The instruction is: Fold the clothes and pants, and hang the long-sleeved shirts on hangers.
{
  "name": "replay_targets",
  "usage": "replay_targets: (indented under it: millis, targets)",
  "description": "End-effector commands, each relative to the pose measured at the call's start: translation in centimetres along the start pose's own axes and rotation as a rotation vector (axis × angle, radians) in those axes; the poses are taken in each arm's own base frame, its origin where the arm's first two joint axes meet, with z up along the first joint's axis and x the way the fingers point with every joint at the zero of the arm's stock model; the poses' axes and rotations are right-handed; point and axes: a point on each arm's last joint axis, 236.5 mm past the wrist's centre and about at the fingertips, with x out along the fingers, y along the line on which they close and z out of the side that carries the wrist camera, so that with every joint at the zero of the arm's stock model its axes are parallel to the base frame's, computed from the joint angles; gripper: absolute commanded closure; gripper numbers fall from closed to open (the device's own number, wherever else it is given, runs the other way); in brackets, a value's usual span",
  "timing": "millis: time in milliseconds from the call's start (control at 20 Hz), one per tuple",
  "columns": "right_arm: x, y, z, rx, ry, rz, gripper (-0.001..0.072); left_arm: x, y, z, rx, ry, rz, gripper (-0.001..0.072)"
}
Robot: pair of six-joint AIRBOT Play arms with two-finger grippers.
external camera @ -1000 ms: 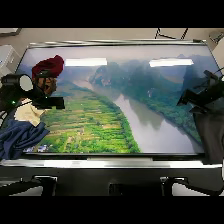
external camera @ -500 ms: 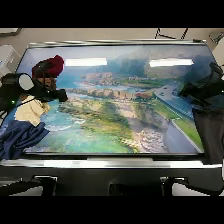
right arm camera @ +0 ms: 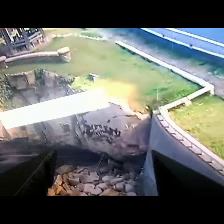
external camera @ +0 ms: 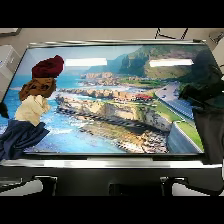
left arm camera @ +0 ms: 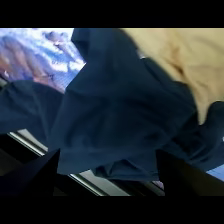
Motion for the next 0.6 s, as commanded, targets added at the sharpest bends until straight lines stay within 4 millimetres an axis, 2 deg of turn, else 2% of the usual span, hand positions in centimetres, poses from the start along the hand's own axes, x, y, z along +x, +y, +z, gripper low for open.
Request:
replay_targets:
  millis: [0,150,250,350,450,500,550]
  targets:
    - [-0.1,1.1,-2.0,0.002,0.085,0.044,0.0042,5.0,2.4,-2.0,-0.105,0.065,-0.114,-0.0005]
    - [-0.2,1.8,-2.8,0.016,0.119,0.075,0.0042,9.6,1.3,-3.7,-0.080,0.084,-0.147,-0.0004]
    - [-0.2,2.0,-3.0,0.049,0.130,0.081,0.0042,12.1,-0.7,-4.8,-0.047,0.082,-0.209,-0.0004]
    - [-0.3,2.2,-3.6,0.066,0.156,0.087,0.0042,13.7,-1.5,-5.9,-0.041,0.098,-0.230,-0.0003]
    - [-0.5,2.6,-4.4,0.065,0.193,0.105,0.0042,14.4,-1.6,-6.5,-0.041,0.116,-0.230,0.0004]
    - [-0.6,2.8,-4.8,0.064,0.211,0.111,0.0042,14.3,-1.7,-6.7,-0.040,0.124,-0.231,0.0154]
    - [-0.7,2.9,-5.1,0.064,0.221,0.115,0.0042,14.0,-1.7,-6.9,-0.027,0.132,-0.234,0.0523]
